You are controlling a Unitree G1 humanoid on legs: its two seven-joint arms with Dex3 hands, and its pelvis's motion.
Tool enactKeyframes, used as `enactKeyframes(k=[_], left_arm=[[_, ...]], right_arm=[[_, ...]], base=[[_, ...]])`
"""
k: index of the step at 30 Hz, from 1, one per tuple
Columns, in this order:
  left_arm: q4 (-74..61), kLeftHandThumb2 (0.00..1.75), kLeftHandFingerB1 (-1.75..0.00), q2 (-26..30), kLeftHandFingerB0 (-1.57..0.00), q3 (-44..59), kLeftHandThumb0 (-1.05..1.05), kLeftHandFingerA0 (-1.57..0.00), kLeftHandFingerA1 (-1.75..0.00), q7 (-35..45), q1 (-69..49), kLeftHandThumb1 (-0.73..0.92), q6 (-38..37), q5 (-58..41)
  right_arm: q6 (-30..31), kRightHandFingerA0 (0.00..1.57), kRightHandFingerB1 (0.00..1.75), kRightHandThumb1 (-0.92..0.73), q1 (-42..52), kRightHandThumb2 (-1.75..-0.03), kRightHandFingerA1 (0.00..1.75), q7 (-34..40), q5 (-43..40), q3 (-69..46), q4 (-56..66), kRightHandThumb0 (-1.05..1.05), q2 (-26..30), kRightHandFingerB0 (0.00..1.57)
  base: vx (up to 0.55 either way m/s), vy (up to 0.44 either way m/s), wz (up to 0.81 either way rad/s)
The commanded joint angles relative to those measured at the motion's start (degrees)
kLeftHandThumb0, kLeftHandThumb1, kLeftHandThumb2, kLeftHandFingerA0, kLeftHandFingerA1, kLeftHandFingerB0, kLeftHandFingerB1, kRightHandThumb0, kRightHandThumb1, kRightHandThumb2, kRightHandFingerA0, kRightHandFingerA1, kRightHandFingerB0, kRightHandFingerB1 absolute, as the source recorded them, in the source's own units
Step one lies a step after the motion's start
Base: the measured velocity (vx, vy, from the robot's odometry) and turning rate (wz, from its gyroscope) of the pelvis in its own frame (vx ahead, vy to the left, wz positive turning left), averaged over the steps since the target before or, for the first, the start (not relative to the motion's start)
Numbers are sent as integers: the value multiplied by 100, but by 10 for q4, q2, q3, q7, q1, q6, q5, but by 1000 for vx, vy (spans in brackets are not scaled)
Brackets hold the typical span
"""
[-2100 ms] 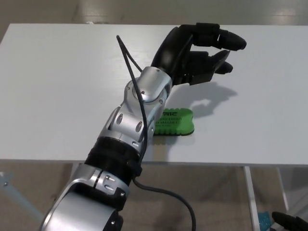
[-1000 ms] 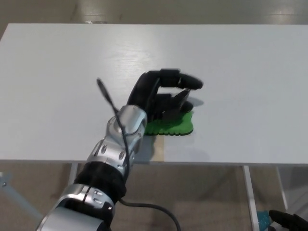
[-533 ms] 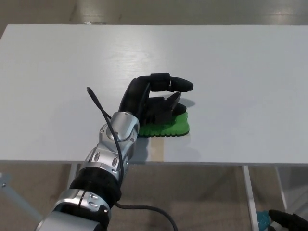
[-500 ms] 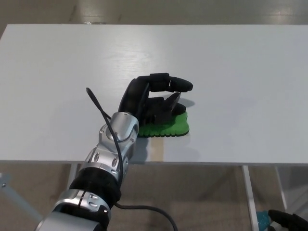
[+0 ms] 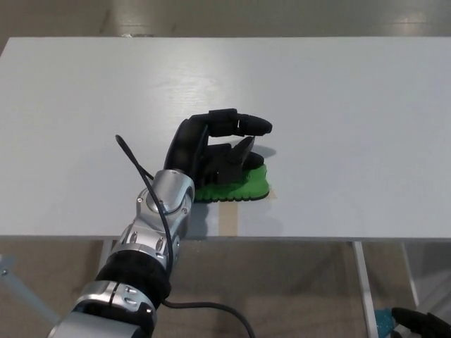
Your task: Use the left hand to press on the green eraser and wipe the desk from center to the left and then back to center.
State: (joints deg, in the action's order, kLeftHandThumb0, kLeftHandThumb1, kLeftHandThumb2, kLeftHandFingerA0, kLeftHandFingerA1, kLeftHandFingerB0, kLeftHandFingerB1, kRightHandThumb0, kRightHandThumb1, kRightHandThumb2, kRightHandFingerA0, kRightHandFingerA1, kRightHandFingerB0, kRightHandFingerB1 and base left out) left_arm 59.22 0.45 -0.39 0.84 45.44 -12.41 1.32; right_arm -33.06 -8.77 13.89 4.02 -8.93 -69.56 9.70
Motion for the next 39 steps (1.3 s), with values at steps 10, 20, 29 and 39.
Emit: enactKeyframes(k=[10, 20, 29, 39], left_arm=[[32, 66, -59, -1, -100, 4, -19, -103, -52, 8, -57, 81, -18, 2], [27, 66, -59, -9, -101, 4, -17, -103, -52, 22, -82, 81, -39, -3], [18, 66, -58, 24, -100, 19, -15, -102, -52, 45, -97, 82, -51, -14], [13, 66, -59, 81, -98, 76, -16, -104, -60, 87, -106, 84, -53, -64]], right_arm=[[-3, 81, 48, -69, 2, -62, 50, 17, 10, 15, -3, -47, 1, 80], [-5, 81, 48, -68, 2, -62, 50, 20, 6, 13, -3, -47, -2, 81], [2, 82, 49, -68, -1, -61, 52, 17, 3, 11, -3, -46, -3, 83], [7, 82, 49, -69, 0, -62, 51, 16, 4, 13, -5, -47, -4, 82]], base=[[0, 0, 0], [0, 0, 0], [0, 0, 0], [0, 0, 0]])
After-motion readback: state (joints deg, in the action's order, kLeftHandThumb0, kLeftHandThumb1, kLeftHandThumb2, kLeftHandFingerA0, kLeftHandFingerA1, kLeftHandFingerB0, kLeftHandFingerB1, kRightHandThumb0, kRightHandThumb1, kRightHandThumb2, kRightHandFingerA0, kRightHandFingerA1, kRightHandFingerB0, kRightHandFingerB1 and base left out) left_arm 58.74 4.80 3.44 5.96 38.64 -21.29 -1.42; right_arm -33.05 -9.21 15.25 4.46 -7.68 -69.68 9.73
